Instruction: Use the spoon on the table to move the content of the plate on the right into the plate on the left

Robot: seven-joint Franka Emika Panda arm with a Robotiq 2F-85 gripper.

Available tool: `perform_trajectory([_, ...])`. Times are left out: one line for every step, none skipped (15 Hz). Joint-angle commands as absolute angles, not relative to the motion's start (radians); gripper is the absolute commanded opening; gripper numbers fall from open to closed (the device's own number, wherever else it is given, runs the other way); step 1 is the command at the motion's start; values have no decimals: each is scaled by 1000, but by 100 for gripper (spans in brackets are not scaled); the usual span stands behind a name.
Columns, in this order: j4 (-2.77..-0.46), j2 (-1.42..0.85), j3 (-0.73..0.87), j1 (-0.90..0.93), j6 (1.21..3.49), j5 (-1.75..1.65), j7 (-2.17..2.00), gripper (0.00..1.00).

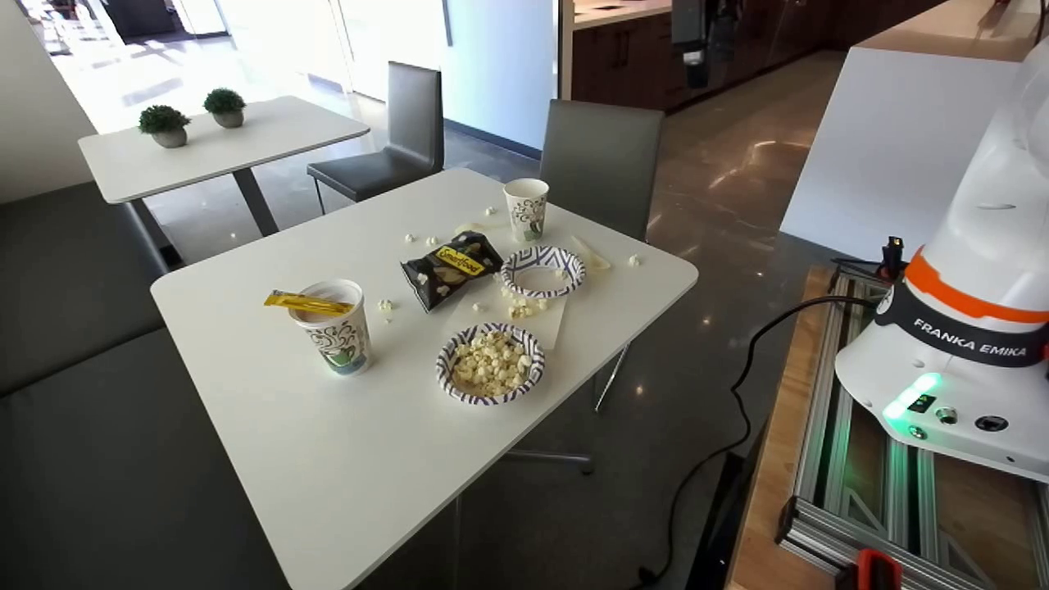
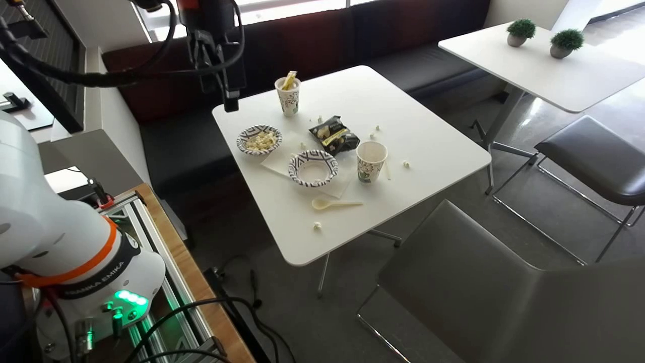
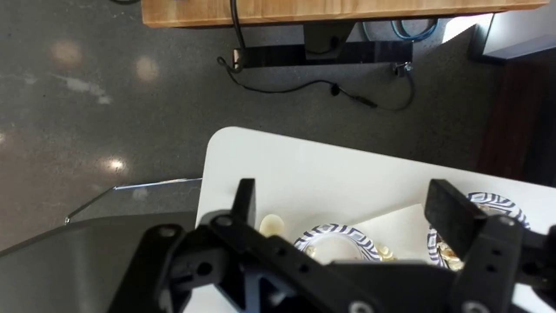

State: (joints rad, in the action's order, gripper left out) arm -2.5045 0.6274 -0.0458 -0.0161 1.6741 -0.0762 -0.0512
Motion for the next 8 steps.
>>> perform_trajectory([-2370,371,-50,-17,1653,5,-150,100])
perform_trajectory([-2347,310,-43,-16,1663,32,-165,100])
perform_trajectory([-2327,251,-38,-19,1671,52,-181,100])
perform_trajectory([-2319,204,-28,-21,1680,77,-186,100])
perform_trajectory([-2311,161,-21,-25,1690,100,-200,100])
perform_trajectory([-2309,116,-11,-31,1707,121,-210,100])
perform_trajectory([-2314,72,2,-42,1734,132,-224,100])
perform_trajectory([-2311,30,17,-51,1751,146,-233,100])
